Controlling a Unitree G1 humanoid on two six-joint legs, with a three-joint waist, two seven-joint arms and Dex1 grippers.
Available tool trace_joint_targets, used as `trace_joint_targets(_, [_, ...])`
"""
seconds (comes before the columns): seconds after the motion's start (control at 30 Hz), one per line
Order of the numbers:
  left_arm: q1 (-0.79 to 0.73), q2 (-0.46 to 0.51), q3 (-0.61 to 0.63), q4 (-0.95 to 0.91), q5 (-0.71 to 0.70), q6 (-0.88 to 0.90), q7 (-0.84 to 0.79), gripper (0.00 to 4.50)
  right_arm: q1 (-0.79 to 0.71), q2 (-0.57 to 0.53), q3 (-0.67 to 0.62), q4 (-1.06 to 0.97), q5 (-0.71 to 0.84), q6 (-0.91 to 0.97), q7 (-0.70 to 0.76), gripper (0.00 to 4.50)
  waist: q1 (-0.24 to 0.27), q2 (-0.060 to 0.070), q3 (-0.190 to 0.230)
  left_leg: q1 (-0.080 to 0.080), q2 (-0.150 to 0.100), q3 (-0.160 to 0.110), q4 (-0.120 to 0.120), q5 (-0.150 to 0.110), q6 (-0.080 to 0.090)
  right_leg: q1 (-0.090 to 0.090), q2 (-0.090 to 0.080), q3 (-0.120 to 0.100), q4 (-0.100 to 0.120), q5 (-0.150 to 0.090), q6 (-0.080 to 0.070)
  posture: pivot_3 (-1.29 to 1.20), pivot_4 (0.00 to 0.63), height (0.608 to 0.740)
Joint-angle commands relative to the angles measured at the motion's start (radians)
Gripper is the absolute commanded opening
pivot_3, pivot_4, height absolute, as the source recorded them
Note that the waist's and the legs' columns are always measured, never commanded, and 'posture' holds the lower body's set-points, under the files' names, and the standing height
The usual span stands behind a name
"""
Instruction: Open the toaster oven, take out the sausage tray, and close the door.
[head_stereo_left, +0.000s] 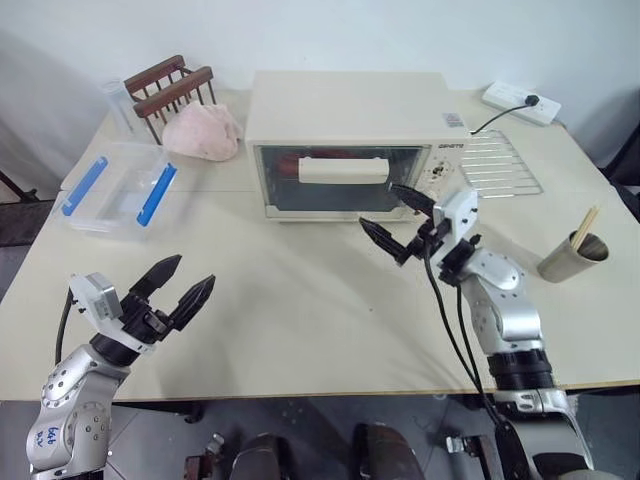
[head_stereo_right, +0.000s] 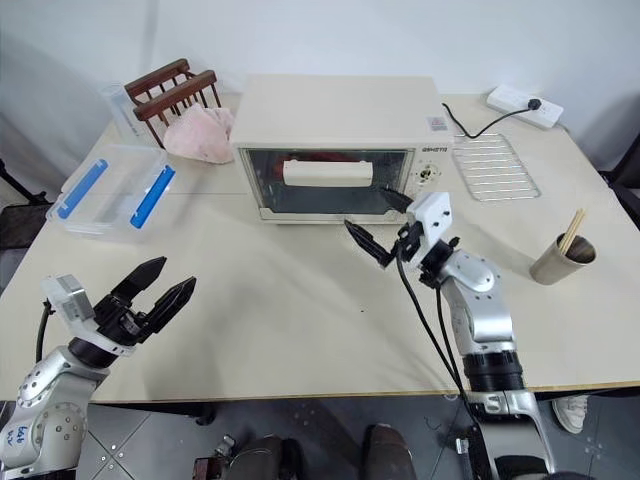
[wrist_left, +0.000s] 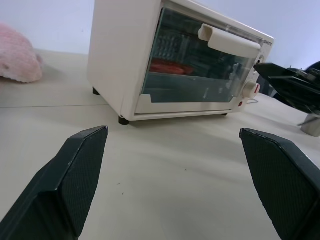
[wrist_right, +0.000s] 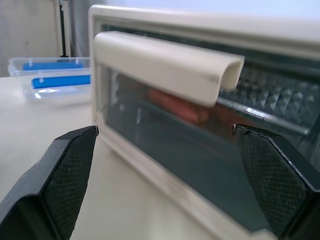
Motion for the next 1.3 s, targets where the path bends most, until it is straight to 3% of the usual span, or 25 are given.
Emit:
trace_joint_targets(0.03, [-0.003,0.000,-0.012,-0.052,-0.028,0.012,-0.016,4.49,-0.016,0.010,0.023,-0.013,0.008,-0.042,0.053,4.50,0.000,0.000,0.000,0.000,0.000,0.000,0.000,0.000,0.000,0.000,0.000,0.000,0.000,0.000,0.000,0.00,0.150,0.740])
trace_joint_targets(0.3, [-0.049,0.025,-0.031,-0.057,-0.059,0.058,-0.048,4.49,0.043,-0.017,0.055,-0.069,0.033,-0.103,0.210,4.50,-0.009,0.000,0.000,0.000,0.001,0.000,0.000,0.000,0.000,0.000,0.001,0.000,-0.001,0.000,0.000,0.00,0.150,0.740])
trace_joint_targets(0.57, [-0.289,0.068,-0.042,0.034,-0.089,0.127,-0.065,4.49,0.074,-0.065,0.055,0.002,-0.025,-0.255,0.277,4.50,-0.012,0.000,0.000,0.000,0.000,0.000,0.000,0.000,-0.001,0.000,0.001,0.000,0.000,0.000,0.000,0.00,0.150,0.740])
trace_joint_targets(0.67, [-0.424,0.060,-0.059,0.122,-0.060,0.110,-0.066,3.95,0.063,-0.060,0.048,0.034,-0.033,-0.299,0.269,4.50,-0.012,0.000,0.000,-0.001,0.000,0.000,0.000,0.001,-0.001,0.000,0.002,0.000,-0.001,0.000,0.000,0.00,0.150,0.740])
trace_joint_targets(0.8, [-0.647,0.001,-0.086,0.338,0.004,0.025,-0.067,2.78,0.060,-0.061,0.057,0.056,-0.041,-0.329,0.272,4.50,-0.003,-0.001,0.001,-0.001,0.000,0.000,0.000,0.001,-0.001,0.000,0.002,0.000,0.000,0.000,0.000,0.00,0.150,0.740])
trace_joint_targets(1.1, [-0.787,-0.037,-0.149,0.568,0.109,-0.073,-0.168,0.07,0.075,-0.068,0.069,0.041,-0.047,-0.347,0.267,4.50,-0.008,-0.002,0.001,-0.001,0.000,-0.001,0.000,0.001,-0.001,0.000,0.003,-0.002,-0.001,0.000,0.001,0.00,0.150,0.740])
trace_joint_targets(1.3, [-0.806,-0.045,-0.170,0.633,0.143,-0.069,-0.186,0.03,0.096,-0.081,0.063,0.016,-0.050,-0.338,0.258,4.50,-0.007,-0.002,0.001,-0.001,0.000,-0.001,0.000,0.001,-0.001,0.000,0.003,-0.002,0.000,0.000,0.001,0.00,0.150,0.740])
